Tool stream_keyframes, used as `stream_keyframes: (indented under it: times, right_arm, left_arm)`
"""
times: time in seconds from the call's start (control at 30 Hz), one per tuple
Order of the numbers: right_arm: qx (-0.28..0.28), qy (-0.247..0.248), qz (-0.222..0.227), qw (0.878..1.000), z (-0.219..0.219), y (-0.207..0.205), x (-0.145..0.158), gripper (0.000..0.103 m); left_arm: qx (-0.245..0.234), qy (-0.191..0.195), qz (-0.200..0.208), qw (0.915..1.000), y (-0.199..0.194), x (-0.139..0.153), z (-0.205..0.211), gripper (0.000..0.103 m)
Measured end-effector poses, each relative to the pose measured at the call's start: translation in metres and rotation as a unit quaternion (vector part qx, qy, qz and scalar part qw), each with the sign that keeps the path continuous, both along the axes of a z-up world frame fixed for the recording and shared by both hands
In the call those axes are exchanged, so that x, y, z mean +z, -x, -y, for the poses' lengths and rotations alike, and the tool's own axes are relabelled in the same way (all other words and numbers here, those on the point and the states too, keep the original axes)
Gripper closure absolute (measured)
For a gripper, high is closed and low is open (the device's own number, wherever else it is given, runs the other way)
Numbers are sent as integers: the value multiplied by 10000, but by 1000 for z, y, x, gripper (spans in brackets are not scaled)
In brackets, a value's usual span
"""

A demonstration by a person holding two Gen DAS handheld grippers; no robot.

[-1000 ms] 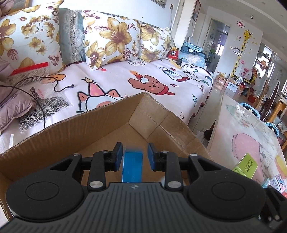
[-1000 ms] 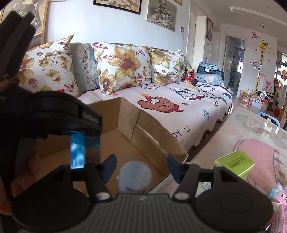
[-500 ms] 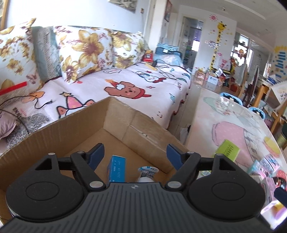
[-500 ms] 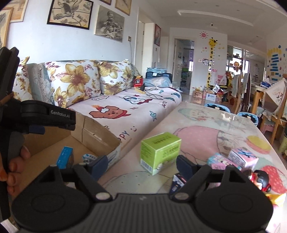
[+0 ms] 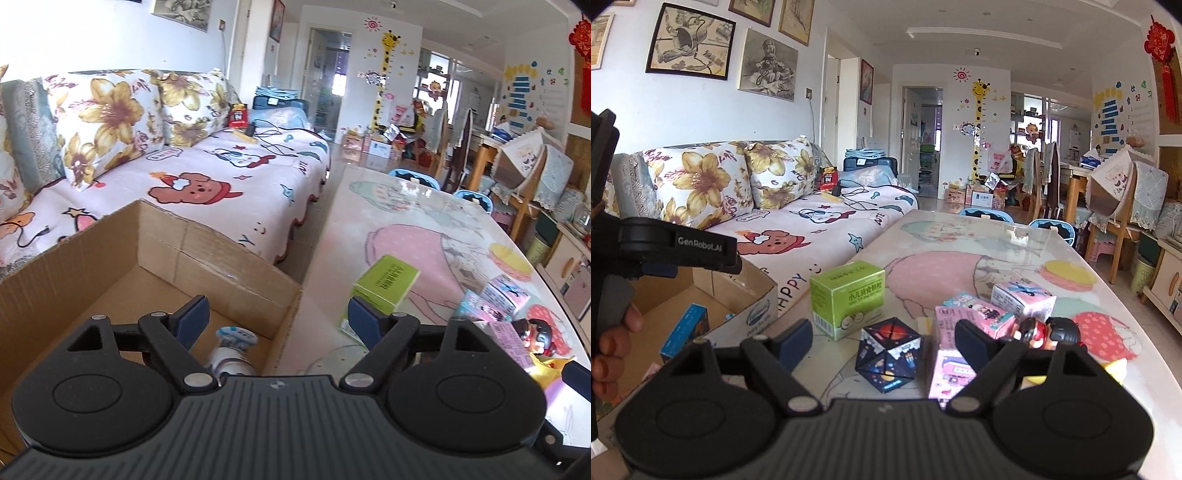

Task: Organize rigid objects
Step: 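Move the left gripper to the black star cube while the right gripper approaches the yellow toy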

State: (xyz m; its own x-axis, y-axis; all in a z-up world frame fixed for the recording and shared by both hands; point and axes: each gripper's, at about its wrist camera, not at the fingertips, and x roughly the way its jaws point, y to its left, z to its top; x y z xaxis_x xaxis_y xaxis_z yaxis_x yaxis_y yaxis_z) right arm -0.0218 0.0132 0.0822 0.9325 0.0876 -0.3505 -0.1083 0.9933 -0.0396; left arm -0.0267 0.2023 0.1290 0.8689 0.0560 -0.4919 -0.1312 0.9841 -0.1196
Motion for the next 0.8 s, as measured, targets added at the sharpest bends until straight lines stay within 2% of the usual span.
stream_keyframes:
  times: [0.23, 0.5, 0.63, 0.8]
  right_arm:
    - [-352, -39, 60, 9994, 27, 2, 0, 18]
    - [-1111, -202, -22, 9936, 75, -3, -4, 14]
    - [-1446, -168, -140, 9893, 95, -8, -11, 13]
    - [-1573, -343, -341, 9864, 117, -14, -18, 10]
  left_arm:
    - [-464, -180, 92, 9987, 1, -2, 12, 1]
    - [-945, -305, 50, 9951, -1, -9, 24, 0]
    - [-1228, -475, 49, 9913, -2, -15, 36, 0]
    - [-1636, -746, 4, 9837, -1, -24, 51, 0]
